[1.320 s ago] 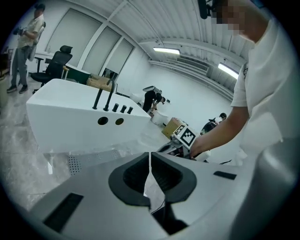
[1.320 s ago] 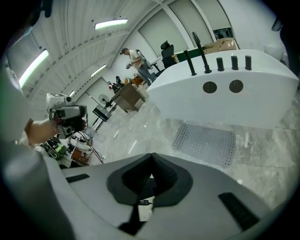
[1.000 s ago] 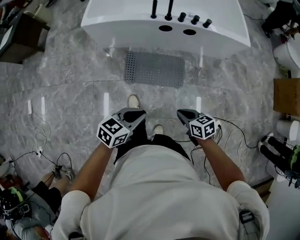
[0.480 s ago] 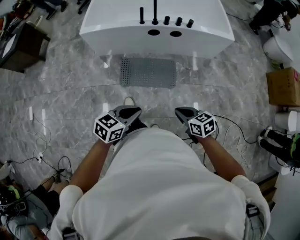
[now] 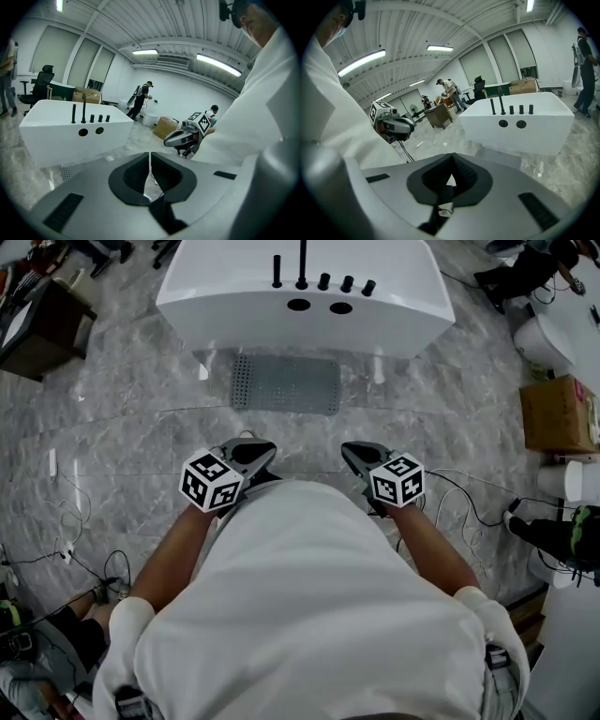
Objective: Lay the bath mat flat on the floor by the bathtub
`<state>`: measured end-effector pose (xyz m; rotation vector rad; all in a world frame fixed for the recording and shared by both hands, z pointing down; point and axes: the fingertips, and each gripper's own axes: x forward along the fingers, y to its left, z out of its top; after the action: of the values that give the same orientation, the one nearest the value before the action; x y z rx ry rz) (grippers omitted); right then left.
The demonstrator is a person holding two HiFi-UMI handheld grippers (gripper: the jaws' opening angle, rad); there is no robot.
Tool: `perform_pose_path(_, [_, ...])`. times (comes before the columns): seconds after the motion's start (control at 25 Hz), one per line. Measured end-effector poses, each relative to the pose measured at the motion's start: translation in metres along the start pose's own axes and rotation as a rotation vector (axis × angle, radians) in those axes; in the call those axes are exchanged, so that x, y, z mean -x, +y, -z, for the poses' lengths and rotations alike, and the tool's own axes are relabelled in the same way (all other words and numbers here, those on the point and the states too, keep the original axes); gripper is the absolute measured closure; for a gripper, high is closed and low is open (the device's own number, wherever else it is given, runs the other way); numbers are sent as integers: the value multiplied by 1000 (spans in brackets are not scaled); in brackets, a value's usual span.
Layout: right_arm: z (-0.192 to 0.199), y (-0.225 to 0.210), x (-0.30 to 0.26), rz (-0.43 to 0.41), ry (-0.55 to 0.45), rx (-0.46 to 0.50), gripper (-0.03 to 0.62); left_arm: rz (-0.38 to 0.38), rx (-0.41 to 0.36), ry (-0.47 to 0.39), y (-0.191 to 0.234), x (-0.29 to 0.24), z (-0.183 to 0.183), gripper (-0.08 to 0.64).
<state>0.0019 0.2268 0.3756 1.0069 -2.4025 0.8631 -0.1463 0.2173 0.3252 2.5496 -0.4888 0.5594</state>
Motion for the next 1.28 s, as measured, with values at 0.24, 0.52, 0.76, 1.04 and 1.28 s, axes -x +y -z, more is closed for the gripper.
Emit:
perform_pose_path(0.24, [10,4,5,11,-5,7,584,2,-5,0,-6,-3,6,532])
perform_pose_path(0.52, [16,12,3,-14,0,2,584,-10,-2,0,-7,-1,9,532])
perform_pose_path(0.76, [18,13,3,-20,0,14,584,-15,5,-5,-9,-4,11,532])
perform_pose_path(1.04, [16,13,2,-24,4,36,584,-15,7,1,-11,-4,13,532])
perform_pose_path(1.28, [15,12,0,-23,0,33,584,-22,6,12,-7,-2,12,532])
